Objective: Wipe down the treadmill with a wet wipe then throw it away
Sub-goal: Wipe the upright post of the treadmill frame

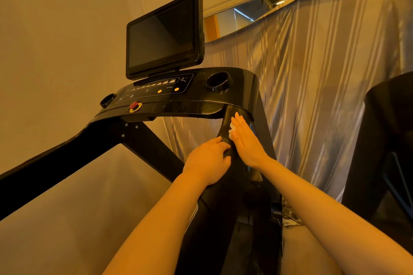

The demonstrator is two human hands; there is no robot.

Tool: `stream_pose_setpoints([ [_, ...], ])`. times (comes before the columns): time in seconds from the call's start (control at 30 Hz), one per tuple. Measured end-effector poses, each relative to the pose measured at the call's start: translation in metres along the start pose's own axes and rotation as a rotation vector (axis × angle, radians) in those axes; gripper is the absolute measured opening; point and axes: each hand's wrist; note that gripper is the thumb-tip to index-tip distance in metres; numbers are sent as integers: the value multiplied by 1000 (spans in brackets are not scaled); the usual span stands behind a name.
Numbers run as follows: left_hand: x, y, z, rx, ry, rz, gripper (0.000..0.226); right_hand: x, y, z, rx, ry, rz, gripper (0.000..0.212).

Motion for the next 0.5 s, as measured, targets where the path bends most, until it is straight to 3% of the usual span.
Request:
stream_pose_setpoints([
  [0.2,-2,3,3,-10,3,-6,43,-14,-54,1,-36,339,-29,55],
  [0.33,-3,3,3,-12,4,-1,43,-23,-64,-1,-28,415,-31,56],
  [0.4,-3,3,3,-13,2,0,42,-22,-59,-6,-50,364,-27,56],
  [0.5,-3,3,3,-12,2,2,42,-13,-32,-9,-81,64,-63,57],
])
Point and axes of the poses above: each hand's wrist, its own y-axis away from the middle knuckle, its own z-axis out of the back of the hand, x = y × z, and after that the axes turned 6 degrees about -z, right-handed
